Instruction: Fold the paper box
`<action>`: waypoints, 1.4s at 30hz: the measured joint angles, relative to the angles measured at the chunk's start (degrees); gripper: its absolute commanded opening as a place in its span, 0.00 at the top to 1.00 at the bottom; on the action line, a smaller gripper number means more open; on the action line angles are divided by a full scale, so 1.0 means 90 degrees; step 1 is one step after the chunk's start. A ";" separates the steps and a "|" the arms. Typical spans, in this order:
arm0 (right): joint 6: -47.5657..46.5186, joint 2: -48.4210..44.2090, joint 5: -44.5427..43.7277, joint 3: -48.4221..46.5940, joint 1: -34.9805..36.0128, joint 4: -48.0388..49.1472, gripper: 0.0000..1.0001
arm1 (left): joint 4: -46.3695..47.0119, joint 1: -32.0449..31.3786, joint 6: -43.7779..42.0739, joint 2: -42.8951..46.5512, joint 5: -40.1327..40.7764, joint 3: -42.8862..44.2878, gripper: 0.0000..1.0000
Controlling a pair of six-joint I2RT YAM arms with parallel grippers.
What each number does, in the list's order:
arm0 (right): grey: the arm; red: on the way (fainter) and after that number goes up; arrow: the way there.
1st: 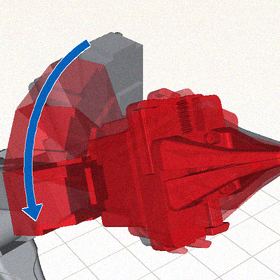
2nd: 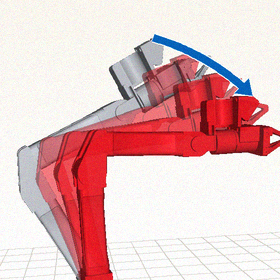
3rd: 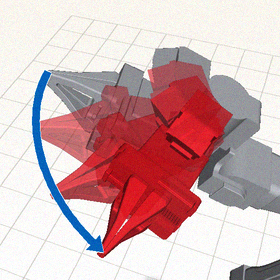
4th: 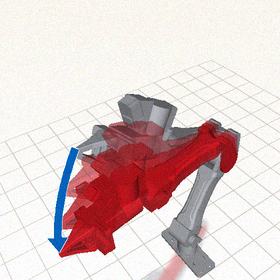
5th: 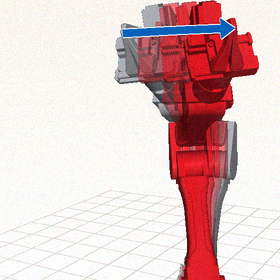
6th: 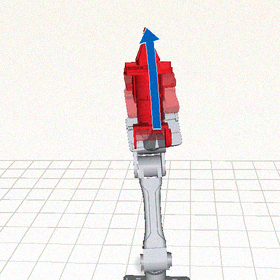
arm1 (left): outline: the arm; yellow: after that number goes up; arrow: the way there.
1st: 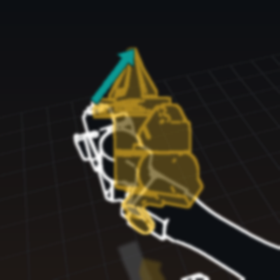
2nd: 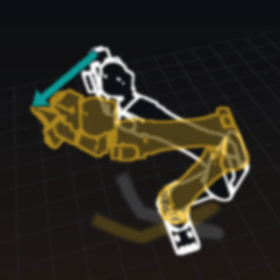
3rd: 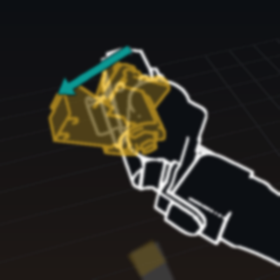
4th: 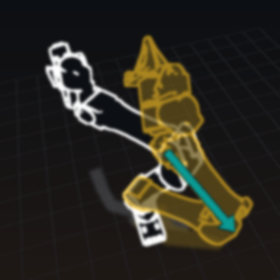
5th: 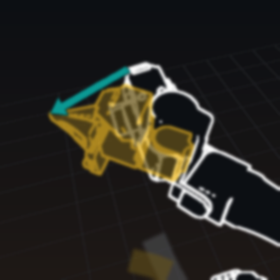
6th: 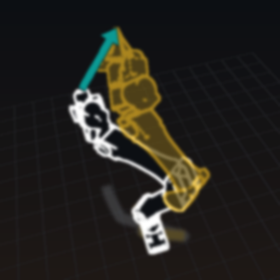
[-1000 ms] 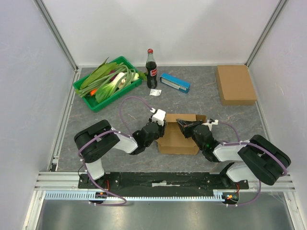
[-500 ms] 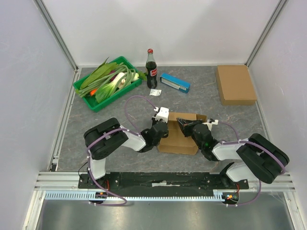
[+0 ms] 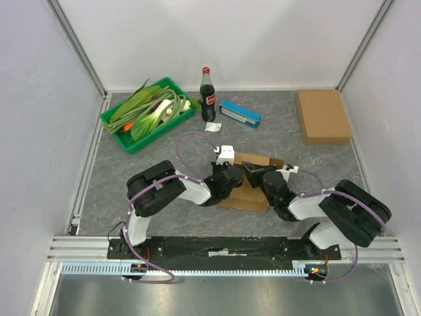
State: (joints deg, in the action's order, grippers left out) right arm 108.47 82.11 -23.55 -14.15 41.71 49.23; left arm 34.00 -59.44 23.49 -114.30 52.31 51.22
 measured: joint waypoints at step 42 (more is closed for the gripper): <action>-0.1902 0.0709 0.1683 -0.1154 -0.0243 -0.0053 0.92 | -0.1134 0.2912 0.1222 0.4607 -0.7208 -0.2137 0.23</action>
State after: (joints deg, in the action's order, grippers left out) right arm 91.35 88.49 -8.40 -24.53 39.53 48.75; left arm 23.79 -33.23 34.48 -72.84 -12.56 31.99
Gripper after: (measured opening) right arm 0.020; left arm 0.790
